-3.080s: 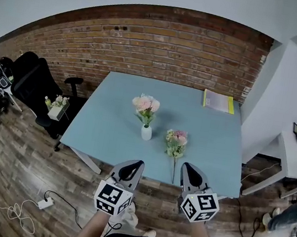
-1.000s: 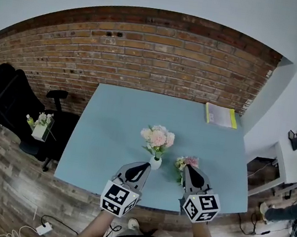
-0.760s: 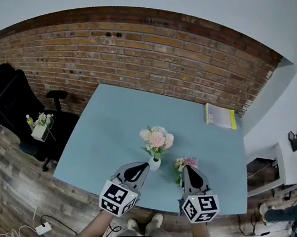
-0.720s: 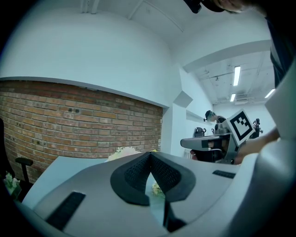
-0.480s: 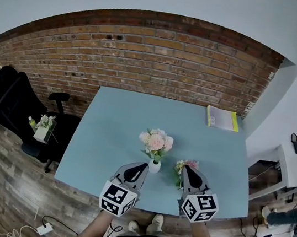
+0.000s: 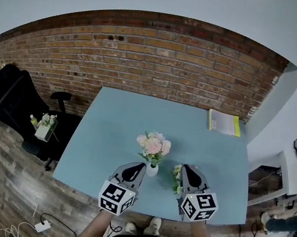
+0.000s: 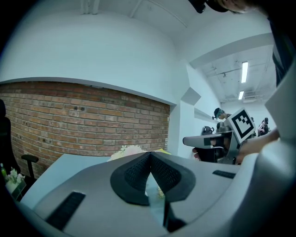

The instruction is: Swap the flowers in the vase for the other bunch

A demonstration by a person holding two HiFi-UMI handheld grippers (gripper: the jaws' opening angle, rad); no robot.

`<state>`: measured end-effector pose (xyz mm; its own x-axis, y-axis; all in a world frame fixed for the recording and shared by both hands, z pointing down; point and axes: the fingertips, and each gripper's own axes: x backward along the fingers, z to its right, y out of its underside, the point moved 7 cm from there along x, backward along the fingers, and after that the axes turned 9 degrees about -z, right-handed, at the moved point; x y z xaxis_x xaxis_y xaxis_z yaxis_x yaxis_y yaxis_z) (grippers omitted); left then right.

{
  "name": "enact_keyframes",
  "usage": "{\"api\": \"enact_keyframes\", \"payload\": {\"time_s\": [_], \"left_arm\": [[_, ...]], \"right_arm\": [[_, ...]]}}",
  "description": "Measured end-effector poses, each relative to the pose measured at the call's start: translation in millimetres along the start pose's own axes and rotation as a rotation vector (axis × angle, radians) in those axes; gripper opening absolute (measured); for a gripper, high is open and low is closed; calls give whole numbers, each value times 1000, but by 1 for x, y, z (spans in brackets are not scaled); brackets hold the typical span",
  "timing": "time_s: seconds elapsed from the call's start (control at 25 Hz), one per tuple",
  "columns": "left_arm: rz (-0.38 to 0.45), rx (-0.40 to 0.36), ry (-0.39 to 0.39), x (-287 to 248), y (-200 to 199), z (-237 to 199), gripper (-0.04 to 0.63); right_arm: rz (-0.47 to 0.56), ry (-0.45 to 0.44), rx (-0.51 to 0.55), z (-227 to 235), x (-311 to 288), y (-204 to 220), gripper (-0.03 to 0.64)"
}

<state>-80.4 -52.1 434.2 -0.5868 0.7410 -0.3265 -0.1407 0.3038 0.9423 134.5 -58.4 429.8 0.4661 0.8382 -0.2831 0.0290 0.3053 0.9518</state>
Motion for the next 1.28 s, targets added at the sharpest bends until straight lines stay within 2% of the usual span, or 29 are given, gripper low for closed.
{"api": "enact_keyframes", "payload": {"time_s": [0.4,0.6,0.88,1.0,1.12,1.28], "left_arm": [[23,35,4,-17,14,-4,6],[-4,57,-51,-26,23,-10,12],[-41,111,-76,-44,33,-23,152],[-52,134,-97,-52,37,-28,258],[-53,166,-103,-60,40,-33,332],[-62,186,-77,-76,45,-34,430]], "right_arm": [[-19,-17,17,15,-10,0,6],[-28,-20,17,26,-15,-1,6],[-39,-43,29,31,-29,-2,6],[-46,-47,31,35,-34,-2,6],[-58,-46,32,40,-40,-2,6],[-67,-46,34,47,-49,-2,6]]}}
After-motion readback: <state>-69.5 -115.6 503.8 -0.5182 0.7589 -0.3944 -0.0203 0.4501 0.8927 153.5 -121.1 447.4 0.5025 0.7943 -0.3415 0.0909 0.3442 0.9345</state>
